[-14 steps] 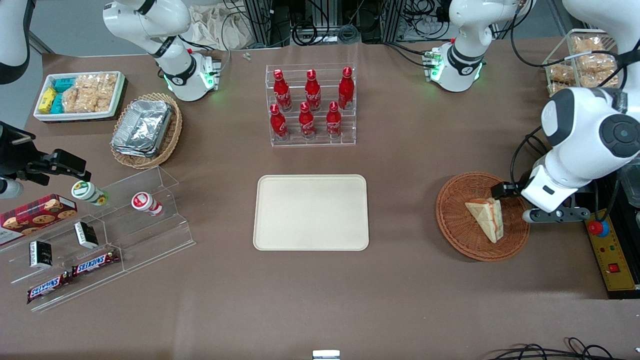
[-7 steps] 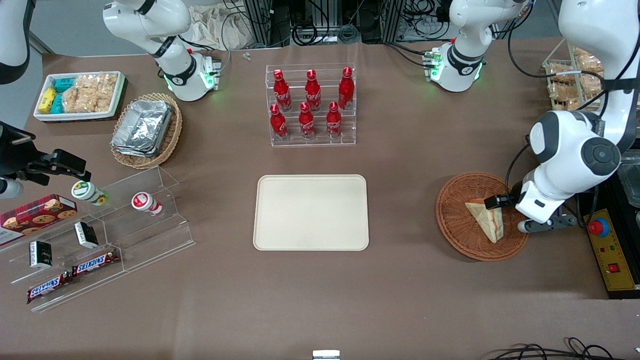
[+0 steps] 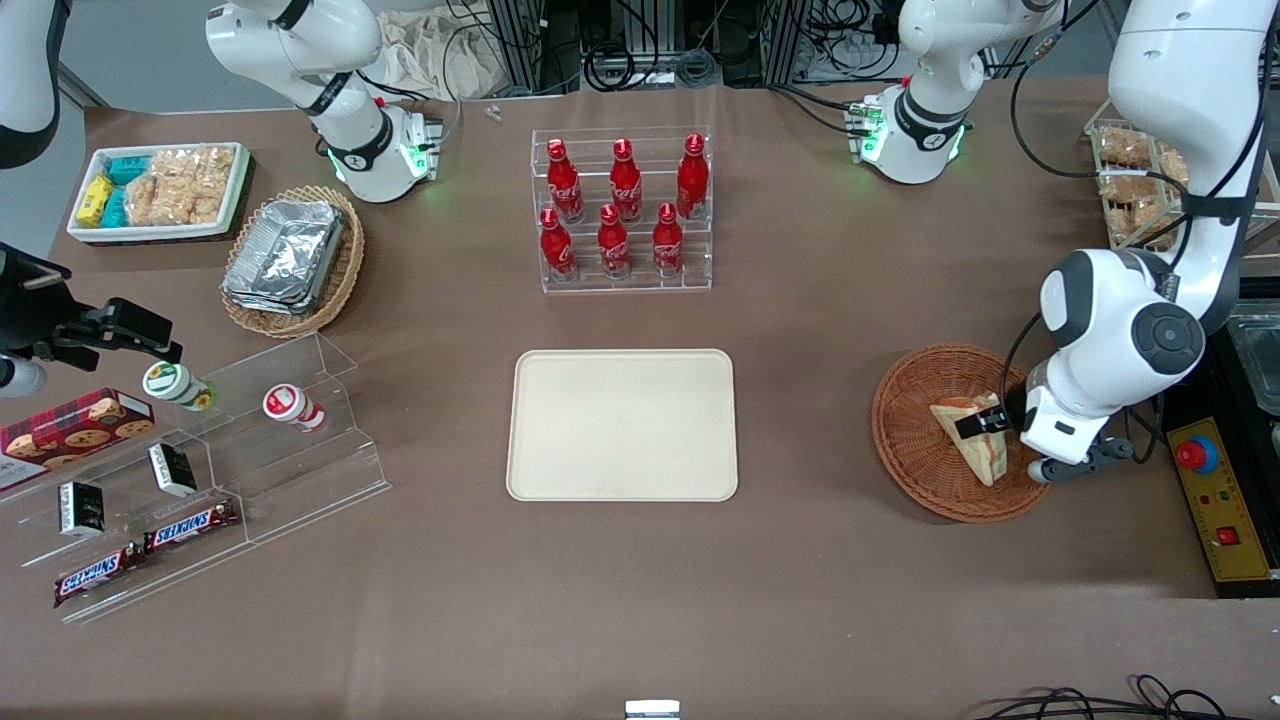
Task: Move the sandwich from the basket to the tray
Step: 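Lower the left gripper and close it on the wrapped sandwich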
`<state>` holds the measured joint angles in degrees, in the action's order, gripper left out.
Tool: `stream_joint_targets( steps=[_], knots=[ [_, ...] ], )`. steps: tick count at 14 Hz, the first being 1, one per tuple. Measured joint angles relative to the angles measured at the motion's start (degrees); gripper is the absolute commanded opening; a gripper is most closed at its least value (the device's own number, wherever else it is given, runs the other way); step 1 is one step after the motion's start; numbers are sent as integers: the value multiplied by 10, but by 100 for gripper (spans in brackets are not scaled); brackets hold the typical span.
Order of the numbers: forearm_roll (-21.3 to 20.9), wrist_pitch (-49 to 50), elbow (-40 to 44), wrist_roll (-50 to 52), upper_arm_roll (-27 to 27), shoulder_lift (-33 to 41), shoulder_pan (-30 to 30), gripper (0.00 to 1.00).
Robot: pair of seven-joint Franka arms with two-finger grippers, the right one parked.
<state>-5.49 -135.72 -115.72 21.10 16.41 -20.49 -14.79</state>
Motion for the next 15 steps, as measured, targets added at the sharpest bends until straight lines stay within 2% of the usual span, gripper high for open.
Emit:
stream_joint_targets(
  steps=[8, 9, 10, 11, 12, 15],
  knots=[
    [-1, -44, -25, 36, -17, -26, 1, 99],
    [-1, -52, -25, 49, -16, -32, 2, 91],
    [-1, -57, -25, 59, -15, -38, 2, 56],
    [-1, -62, -25, 68, -14, -43, 2, 16],
    [-1, -64, -25, 75, -14, -44, 4, 0],
    [-1, -65, -23, 84, -13, -44, 8, 0]
  ],
)
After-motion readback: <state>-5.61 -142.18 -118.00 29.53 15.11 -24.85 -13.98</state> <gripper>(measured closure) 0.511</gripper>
